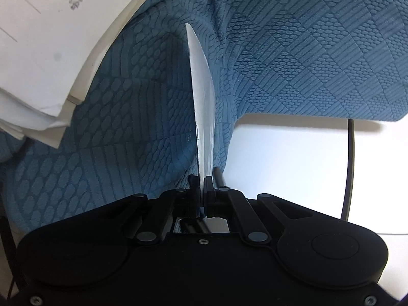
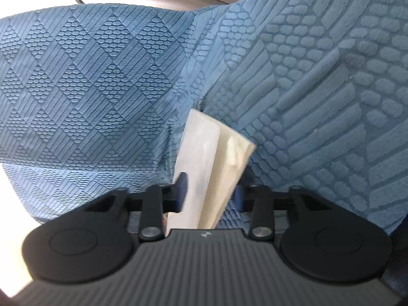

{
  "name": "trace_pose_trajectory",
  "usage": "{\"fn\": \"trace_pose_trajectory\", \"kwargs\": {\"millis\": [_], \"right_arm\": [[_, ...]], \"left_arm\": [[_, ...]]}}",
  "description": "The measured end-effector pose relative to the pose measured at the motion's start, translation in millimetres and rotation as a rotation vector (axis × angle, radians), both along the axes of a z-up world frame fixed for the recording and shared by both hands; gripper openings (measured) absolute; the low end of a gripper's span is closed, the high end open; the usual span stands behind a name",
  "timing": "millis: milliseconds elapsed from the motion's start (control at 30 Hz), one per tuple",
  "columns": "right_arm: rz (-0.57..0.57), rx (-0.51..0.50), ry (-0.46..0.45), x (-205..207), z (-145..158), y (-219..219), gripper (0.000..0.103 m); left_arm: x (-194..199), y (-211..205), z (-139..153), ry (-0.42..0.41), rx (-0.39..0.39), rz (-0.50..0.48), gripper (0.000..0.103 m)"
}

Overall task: Organize objects
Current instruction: 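Carry the white sheet with both grippers toward the book stack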

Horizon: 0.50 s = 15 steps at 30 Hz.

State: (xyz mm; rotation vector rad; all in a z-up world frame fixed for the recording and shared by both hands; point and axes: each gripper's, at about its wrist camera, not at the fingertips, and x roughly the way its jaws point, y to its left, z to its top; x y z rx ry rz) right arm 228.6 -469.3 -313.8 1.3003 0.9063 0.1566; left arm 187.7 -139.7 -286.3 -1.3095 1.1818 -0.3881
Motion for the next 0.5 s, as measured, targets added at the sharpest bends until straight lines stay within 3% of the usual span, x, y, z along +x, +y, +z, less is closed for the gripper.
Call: {"fn": "trace_pose_trajectory", "kwargs": {"millis": [33, 133, 500], "right_arm": [[0.008, -0.008, -0.003, 1.0, 1.1, 2.0, 0.013], [0.025, -0.033, -0.042, -1.5, 11.1, 1.9, 0.008], [0.056, -0.136, -0.117, -23.7, 64.4, 9.7, 0.007]], "left_arm": [[-0.3, 0.7, 2.1, -0.002, 0.011, -0.008, 0.002], [-1.6, 2.2, 11.6, -0.021, 0.063, -0.032, 0.002], [-7.7, 11.3, 62.3, -0.08, 0.127, -0.104, 0.006]]}}
